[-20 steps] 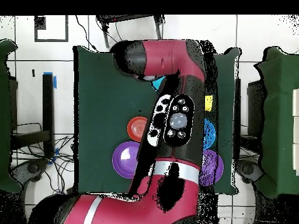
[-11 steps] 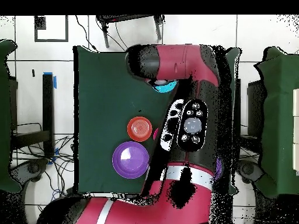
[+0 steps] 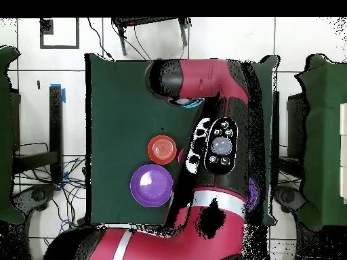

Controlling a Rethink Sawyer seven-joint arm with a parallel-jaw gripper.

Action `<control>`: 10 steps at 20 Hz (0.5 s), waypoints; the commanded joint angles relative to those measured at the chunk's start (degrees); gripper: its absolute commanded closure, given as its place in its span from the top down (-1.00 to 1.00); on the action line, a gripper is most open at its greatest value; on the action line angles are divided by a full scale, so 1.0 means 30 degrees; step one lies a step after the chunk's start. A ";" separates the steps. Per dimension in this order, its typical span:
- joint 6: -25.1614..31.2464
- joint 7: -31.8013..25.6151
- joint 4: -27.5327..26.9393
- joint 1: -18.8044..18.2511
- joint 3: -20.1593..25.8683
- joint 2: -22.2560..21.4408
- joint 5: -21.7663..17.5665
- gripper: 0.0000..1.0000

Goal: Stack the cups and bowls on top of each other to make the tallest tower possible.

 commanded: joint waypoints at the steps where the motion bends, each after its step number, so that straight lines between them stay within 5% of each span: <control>1: -0.1474 -0.2225 0.2538 -0.0176 0.2791 0.0231 -0.0640 -1.00; 10: -0.2592 -0.1355 0.3226 -0.0292 0.3152 0.0079 -0.0574 -1.00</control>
